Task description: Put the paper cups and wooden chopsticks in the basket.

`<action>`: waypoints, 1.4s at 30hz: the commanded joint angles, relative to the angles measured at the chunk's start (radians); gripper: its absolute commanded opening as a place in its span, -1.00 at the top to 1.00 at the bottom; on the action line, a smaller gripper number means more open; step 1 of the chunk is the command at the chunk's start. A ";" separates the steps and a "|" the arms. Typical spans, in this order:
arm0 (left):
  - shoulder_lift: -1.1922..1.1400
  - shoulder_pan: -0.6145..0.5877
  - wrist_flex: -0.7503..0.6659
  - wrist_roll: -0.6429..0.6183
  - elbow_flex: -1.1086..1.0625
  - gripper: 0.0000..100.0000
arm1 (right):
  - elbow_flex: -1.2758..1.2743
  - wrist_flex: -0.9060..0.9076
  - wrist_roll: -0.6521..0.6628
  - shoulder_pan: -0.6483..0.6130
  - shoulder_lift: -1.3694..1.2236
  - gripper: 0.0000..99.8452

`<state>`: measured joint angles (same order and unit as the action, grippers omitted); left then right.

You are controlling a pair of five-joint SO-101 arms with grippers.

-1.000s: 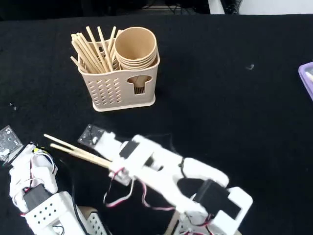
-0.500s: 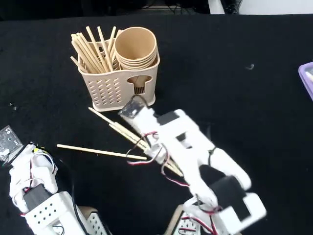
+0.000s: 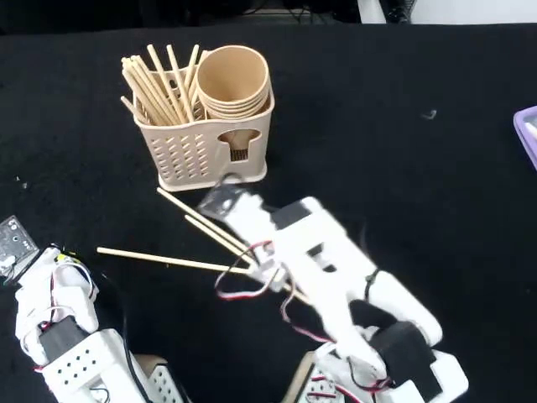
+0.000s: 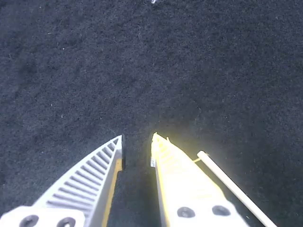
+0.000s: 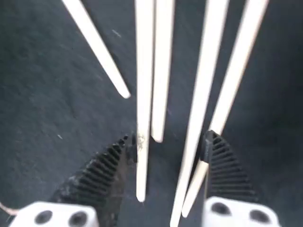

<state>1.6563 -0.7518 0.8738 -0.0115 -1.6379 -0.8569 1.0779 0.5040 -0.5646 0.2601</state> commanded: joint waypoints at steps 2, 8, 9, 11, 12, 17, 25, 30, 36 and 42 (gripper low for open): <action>0.012 -0.012 -0.020 -0.009 0.038 0.78 | -0.001 -0.109 -0.084 -0.140 0.048 0.52; 0.012 -0.012 -0.020 -0.009 0.038 0.78 | -0.030 -0.239 -0.117 -0.210 0.004 0.52; 0.012 -0.012 -0.020 -0.009 0.038 0.78 | -0.030 -0.252 -0.117 -0.210 -0.022 0.52; 0.012 -0.012 -0.020 -0.009 0.038 0.78 | -0.027 -0.275 -0.118 -0.212 -0.085 0.52; 0.012 -0.012 -0.020 -0.009 0.038 0.78 | -0.021 -0.285 -0.118 -0.213 -0.117 0.52; 0.012 -0.013 -0.020 -0.009 0.038 0.78 | 0.047 -0.216 -0.126 -0.209 -0.188 0.63; 0.012 -0.013 -0.020 -0.009 0.039 0.78 | 0.013 -0.121 -0.127 -0.210 -0.022 0.98; 0.012 -0.013 -0.020 -0.009 0.039 0.78 | 0.001 -0.009 -0.127 -0.206 0.205 0.98; 0.012 -0.013 -0.020 -0.009 0.039 0.78 | 0.002 0.035 -0.127 -0.207 0.503 0.98; 0.012 -0.013 -0.020 -0.009 0.039 0.78 | 0.024 0.043 -0.219 -0.207 0.653 0.98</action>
<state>1.6579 -0.7518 0.8738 -0.0115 -1.6379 -0.8600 1.1162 0.3261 -0.7656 0.8324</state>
